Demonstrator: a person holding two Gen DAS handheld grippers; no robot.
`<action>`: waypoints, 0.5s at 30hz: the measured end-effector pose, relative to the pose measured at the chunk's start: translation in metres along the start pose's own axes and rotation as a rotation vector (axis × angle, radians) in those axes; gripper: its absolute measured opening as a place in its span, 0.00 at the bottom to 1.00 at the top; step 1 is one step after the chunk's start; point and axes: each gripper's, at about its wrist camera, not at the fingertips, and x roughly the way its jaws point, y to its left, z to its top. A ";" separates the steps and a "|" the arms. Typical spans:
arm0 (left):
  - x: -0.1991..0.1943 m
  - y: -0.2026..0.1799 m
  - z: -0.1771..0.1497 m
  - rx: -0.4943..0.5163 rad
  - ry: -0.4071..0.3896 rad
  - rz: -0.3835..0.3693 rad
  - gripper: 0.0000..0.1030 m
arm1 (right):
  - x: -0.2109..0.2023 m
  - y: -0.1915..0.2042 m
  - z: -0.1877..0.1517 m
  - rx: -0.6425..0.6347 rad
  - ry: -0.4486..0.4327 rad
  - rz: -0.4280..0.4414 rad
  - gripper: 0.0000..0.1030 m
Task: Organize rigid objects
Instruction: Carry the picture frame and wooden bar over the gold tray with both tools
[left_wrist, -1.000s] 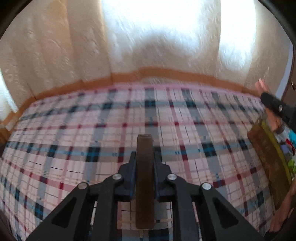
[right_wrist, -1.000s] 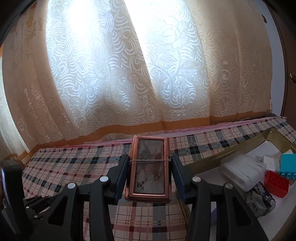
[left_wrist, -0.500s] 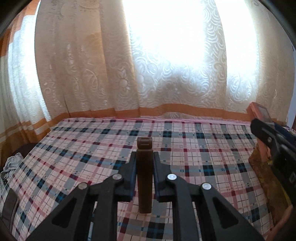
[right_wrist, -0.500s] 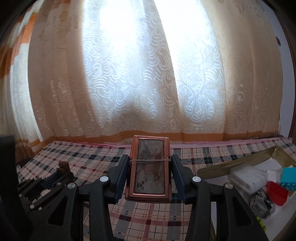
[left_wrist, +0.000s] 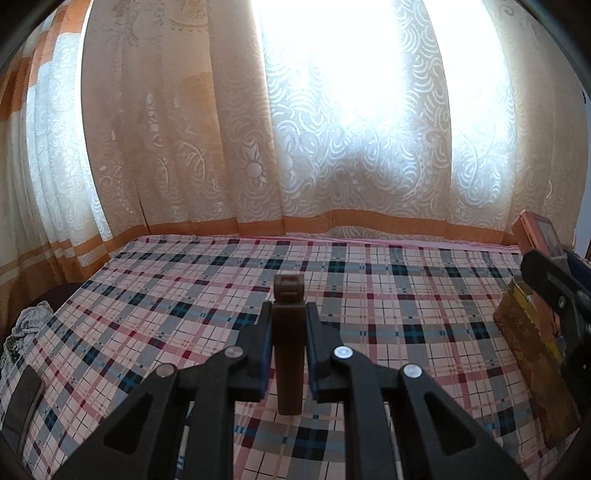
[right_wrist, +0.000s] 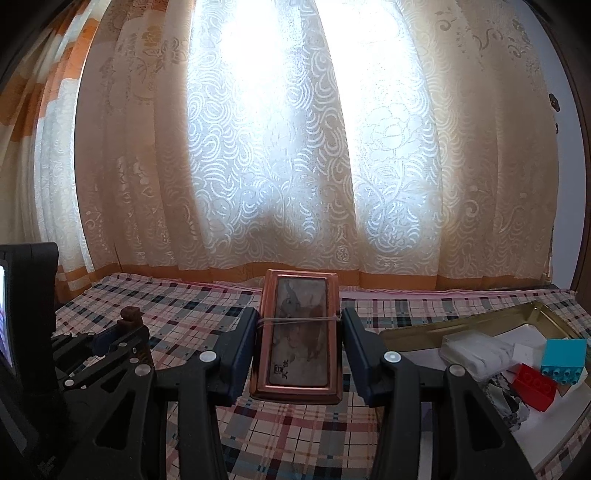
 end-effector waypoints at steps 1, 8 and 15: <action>-0.001 0.000 0.000 -0.002 -0.001 0.000 0.13 | -0.002 0.000 0.000 0.000 -0.002 0.001 0.48; -0.005 -0.001 -0.002 -0.009 -0.005 -0.004 0.13 | -0.011 -0.002 -0.002 -0.013 -0.013 0.000 0.48; -0.012 -0.003 -0.005 -0.024 -0.010 -0.012 0.13 | -0.022 -0.003 -0.006 -0.030 -0.023 0.008 0.48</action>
